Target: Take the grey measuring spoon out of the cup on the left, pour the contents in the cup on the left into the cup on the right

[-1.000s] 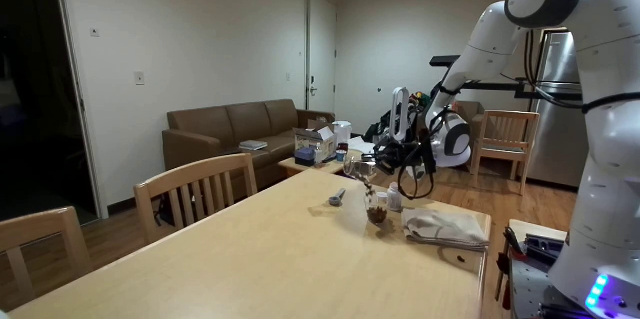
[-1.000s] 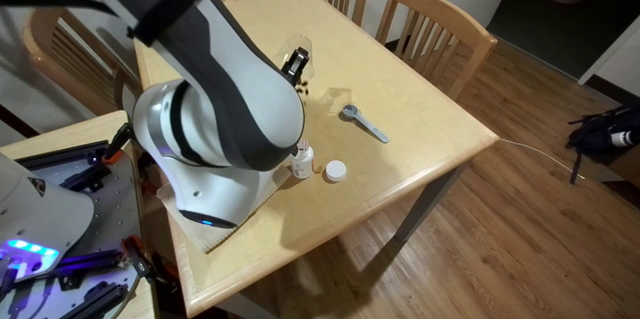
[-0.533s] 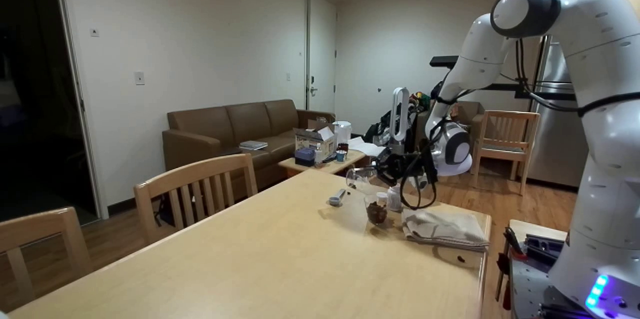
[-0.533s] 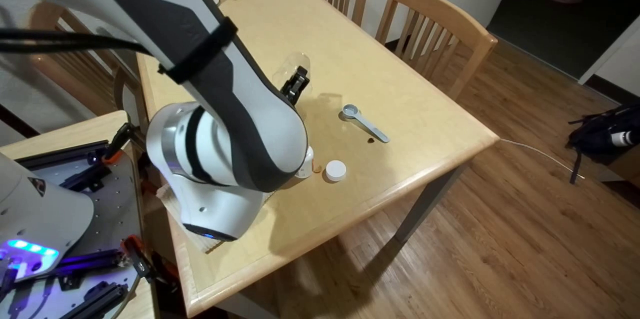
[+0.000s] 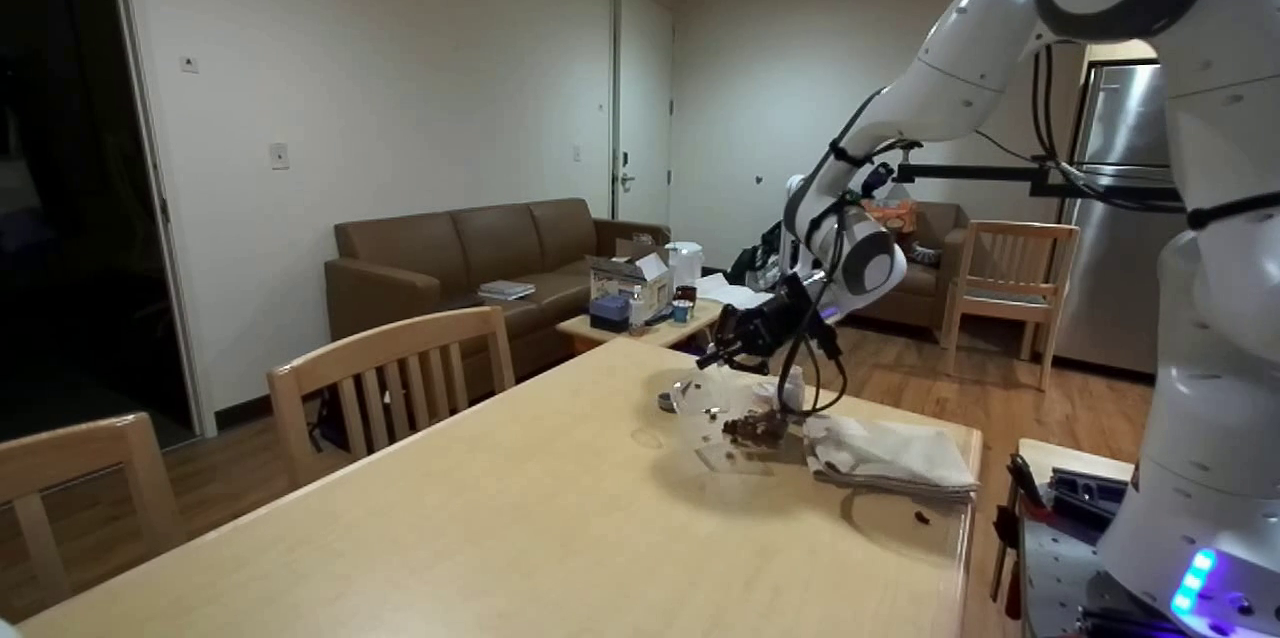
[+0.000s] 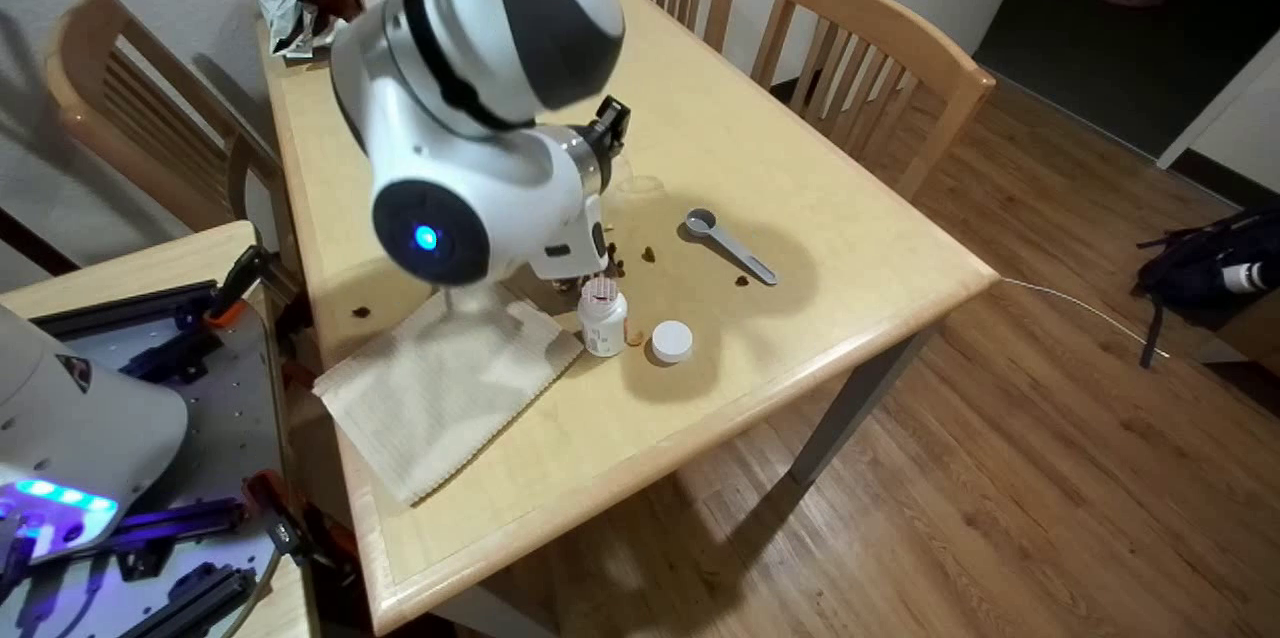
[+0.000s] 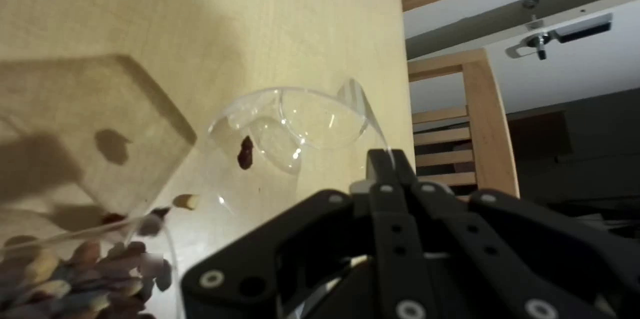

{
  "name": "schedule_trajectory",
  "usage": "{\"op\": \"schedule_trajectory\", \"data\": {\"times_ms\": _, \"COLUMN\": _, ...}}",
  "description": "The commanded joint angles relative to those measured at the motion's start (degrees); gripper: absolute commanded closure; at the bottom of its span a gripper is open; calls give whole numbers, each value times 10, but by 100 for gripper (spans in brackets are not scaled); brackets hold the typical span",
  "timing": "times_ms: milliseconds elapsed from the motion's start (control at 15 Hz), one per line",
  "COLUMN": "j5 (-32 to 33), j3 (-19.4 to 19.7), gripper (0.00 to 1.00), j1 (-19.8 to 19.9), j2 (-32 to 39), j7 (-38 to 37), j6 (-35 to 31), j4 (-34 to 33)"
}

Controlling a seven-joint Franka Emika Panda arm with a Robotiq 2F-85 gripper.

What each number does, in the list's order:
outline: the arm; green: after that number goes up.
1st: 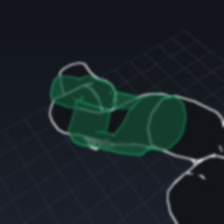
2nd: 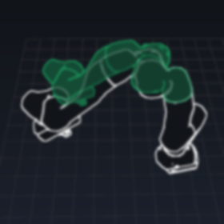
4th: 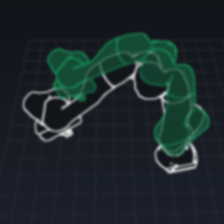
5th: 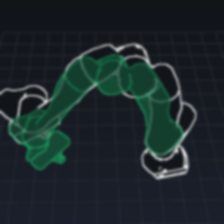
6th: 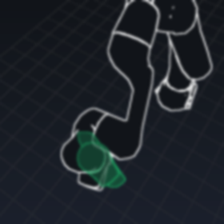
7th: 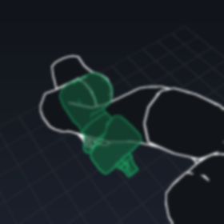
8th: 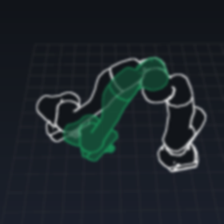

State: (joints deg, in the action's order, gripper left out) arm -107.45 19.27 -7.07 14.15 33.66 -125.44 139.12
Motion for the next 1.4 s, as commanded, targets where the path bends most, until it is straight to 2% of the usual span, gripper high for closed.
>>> {"op": "schedule_trajectory", "data": {"times_ms": 0, "j5": 53, "j3": -18, "gripper": 100, "j1": -81, "j2": -45, "j7": -64, "j6": -161, "j4": -27}}
{"op": "schedule_trajectory", "data": {"times_ms": 67, "j5": 79, "j3": -24, "gripper": 100, "j1": -100, "j2": -46, "j7": -88, "j6": -205, "j4": -38}}
{"op": "schedule_trajectory", "data": {"times_ms": 133, "j5": 120, "j3": -85, "gripper": 100, "j1": -62, "j2": -49, "j7": -117, "j6": -253, "j4": -45}}
{"op": "schedule_trajectory", "data": {"times_ms": 400, "j5": 300, "j3": -148, "gripper": 100, "j1": -63, "j2": -35, "j7": -269, "j6": -394, "j4": -44}}
{"op": "schedule_trajectory", "data": {"times_ms": 467, "j5": 354, "j3": -116, "gripper": 100, "j1": -101, "j2": -30, "j7": -315, "j6": -413, "j4": -36}}
{"op": "schedule_trajectory", "data": {"times_ms": 600, "j5": 456, "j3": -102, "gripper": 100, "j1": -121, "j2": -9, "j7": -387, "j6": -445, "j4": -22}}
{"op": "schedule_trajectory", "data": {"times_ms": 733, "j5": 558, "j3": -65, "gripper": 100, "j1": -154, "j2": 20, "j7": -463, "j6": -459, "j4": -13}}
{"op": "schedule_trajectory", "data": {"times_ms": 867, "j5": 660, "j3": 7, "gripper": 100, "j1": -214, "j2": 51, "j7": -540, "j6": -445, "j4": -9}}
{"op": "schedule_trajectory", "data": {"times_ms": 1133, "j5": 867, "j3": 189, "gripper": 100, "j1": -366, "j2": 73, "j7": -679, "j6": -325, "j4": -46}}
{"op": "schedule_trajectory", "data": {"times_ms": 1200, "j5": 918, "j3": 222, "gripper": 79, "j1": -394, "j2": 74, "j7": -709, "j6": -288, "j4": -61}}
{"op": "schedule_trajectory", "data": {"times_ms": 1333, "j5": 965, "j3": 241, "gripper": 67, "j1": -414, "j2": 59, "j7": -729, "j6": -232, "j4": -83}}
